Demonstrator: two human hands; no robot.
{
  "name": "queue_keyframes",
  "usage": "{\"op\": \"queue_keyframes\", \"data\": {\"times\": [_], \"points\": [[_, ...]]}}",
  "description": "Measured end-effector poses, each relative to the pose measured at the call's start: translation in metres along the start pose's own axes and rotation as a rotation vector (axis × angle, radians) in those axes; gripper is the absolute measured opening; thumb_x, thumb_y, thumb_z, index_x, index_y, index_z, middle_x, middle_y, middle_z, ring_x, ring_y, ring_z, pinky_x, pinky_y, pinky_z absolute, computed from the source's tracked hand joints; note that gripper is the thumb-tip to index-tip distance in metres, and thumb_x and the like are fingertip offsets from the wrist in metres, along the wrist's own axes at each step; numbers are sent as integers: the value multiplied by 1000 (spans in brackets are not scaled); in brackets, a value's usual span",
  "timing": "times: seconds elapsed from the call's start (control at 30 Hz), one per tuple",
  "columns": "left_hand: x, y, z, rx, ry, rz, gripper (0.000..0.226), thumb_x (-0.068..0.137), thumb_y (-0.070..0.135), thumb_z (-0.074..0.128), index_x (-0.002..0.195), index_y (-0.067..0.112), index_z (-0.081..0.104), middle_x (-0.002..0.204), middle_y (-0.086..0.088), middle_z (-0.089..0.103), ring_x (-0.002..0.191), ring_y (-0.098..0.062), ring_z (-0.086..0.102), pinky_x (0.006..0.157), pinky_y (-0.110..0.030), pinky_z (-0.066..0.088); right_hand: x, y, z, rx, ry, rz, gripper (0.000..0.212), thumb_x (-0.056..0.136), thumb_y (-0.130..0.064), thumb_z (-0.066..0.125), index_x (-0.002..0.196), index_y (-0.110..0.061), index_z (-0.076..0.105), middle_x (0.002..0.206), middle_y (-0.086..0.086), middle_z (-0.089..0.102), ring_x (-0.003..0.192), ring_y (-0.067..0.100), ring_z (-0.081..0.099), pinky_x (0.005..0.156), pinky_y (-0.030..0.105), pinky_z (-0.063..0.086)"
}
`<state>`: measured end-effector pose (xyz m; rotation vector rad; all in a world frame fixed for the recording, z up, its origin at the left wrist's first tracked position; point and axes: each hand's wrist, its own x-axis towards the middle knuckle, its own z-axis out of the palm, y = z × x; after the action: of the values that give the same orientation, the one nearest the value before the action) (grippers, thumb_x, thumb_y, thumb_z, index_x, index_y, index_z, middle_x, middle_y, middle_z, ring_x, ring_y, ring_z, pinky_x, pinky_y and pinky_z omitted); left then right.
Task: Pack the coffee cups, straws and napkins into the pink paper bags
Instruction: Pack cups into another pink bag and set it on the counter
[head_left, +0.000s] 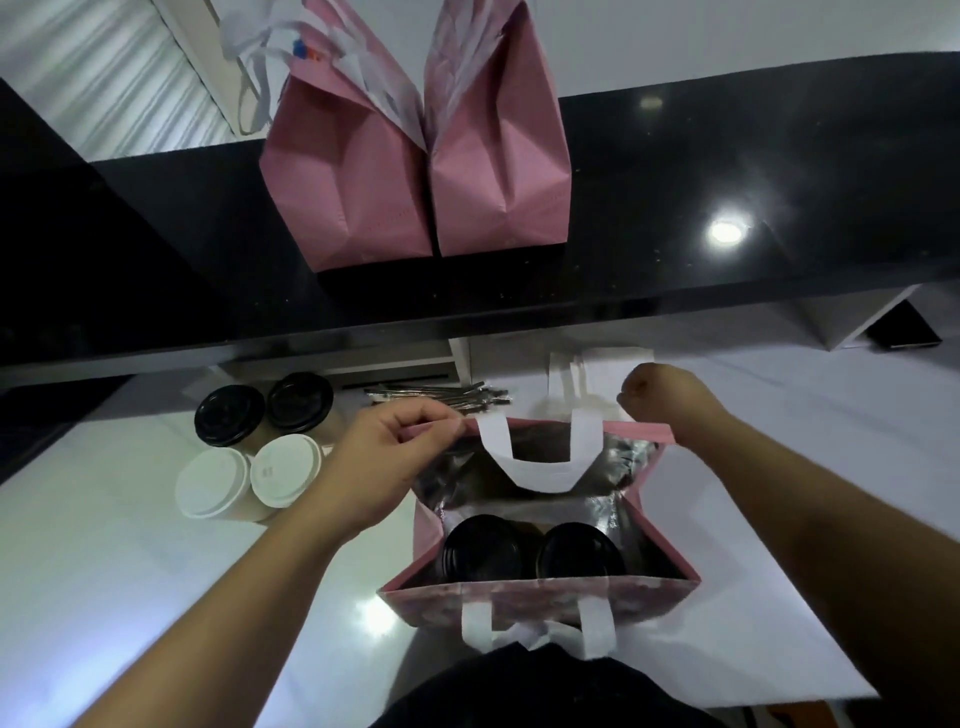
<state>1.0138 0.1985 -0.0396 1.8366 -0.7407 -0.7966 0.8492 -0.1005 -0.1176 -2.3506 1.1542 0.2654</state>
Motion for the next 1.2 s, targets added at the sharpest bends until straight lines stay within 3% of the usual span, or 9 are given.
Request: {"op": "queue_keyframes", "data": {"times": [0.2,0.33,0.5,0.6,0.83,0.93,1.0,1.1,1.2], "points": [[4,0,-1,34,-3,-35,13,100,36,68,98,37,80,97,8,80,95,-11,76,71,-20,59,40,5,29,-99,0,-91,45,95,-37,69,132,-13,65,130,15,62,116,33,59,99,39,51],[7,1,0,-4,12,-41,17,94,45,69,98,35,81,95,7,80,91,-11,77,71,-19,58,47,8,40,-136,-16,-144,56,86,-45,77,131,-15,65,130,13,59,119,33,54,99,43,51],[7,-3,1,-17,20,-48,23,90,53,66,99,37,81,97,8,80,94,-13,77,74,-24,59,52,14,49,-111,72,-187,38,92,-41,72,118,-14,73,117,14,68,104,34,62,93,41,54],[7,-3,2,-32,22,-63,23,88,52,67,97,37,81,96,7,80,94,-14,77,77,-26,58,55,17,50,35,119,-204,24,94,-31,71,102,-11,81,104,10,77,90,29,69,80,30,52],[4,2,2,-92,38,-84,25,82,51,69,92,32,82,91,3,80,87,-13,77,71,-18,56,52,30,50,244,93,-105,21,97,-29,68,92,-15,83,97,3,78,91,26,70,72,25,44],[4,3,2,-97,39,-96,13,87,40,72,89,32,82,90,2,81,86,-14,77,72,-19,56,53,30,50,288,86,-64,23,100,-29,63,101,-16,82,103,2,78,91,23,67,77,25,42],[4,4,2,-90,41,-96,12,90,34,69,89,31,82,90,1,81,85,-15,77,72,-20,56,54,30,50,354,98,-11,24,99,-28,61,97,-15,81,99,3,78,86,25,67,75,28,44],[4,5,3,-94,40,-93,13,90,33,69,89,31,82,90,2,81,84,-15,77,70,-19,56,57,30,47,449,121,82,28,94,-24,61,90,-1,75,86,21,72,73,35,65,67,36,52],[4,5,3,-85,39,-85,12,89,35,70,89,31,82,89,2,81,83,-13,77,69,-18,55,62,33,46,571,141,197,27,93,-25,59,95,-2,73,72,18,66,59,22,52,57,29,43]]}}
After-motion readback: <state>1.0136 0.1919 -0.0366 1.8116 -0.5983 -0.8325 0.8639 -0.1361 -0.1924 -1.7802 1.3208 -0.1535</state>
